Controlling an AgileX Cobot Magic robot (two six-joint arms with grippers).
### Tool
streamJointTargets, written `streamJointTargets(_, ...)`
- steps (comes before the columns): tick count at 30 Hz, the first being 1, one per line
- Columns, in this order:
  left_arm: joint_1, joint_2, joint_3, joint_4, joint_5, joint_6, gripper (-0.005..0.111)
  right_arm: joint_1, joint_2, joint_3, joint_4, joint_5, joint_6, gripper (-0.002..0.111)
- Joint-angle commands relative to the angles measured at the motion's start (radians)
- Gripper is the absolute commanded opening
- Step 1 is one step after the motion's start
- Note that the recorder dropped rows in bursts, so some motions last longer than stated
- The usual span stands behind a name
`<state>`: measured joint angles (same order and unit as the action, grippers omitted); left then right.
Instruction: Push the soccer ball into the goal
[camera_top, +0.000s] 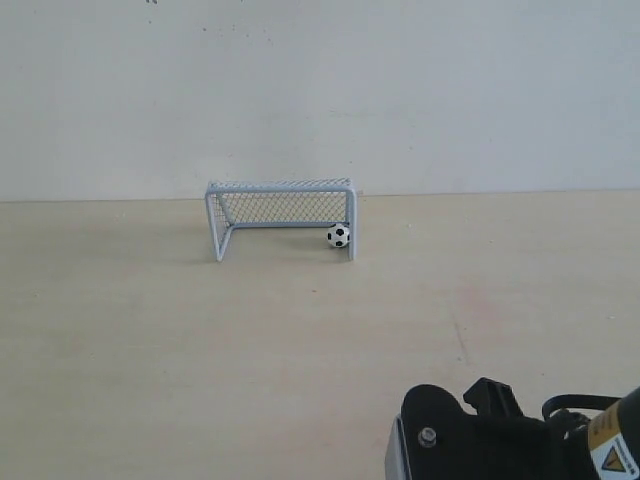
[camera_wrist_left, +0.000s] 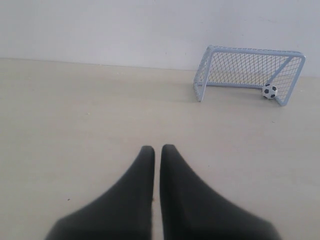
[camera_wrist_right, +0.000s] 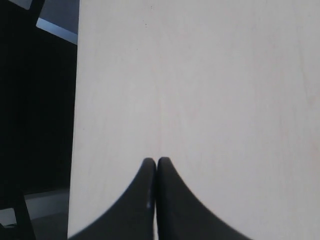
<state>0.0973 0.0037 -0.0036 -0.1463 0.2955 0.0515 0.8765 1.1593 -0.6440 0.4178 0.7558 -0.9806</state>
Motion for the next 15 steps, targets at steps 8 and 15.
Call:
streamJointTargets(8,-0.006,-0.004,0.004,0.006,-0.001,0.001,0.004,0.001,-0.011,0.004,0.012,0.009,0.004,0.000)
streamJointTargets(15,-0.006,-0.004,0.004,0.006,-0.001,0.001,0.004,0.001,-0.089,0.004,0.017,-0.013,0.005,0.000)
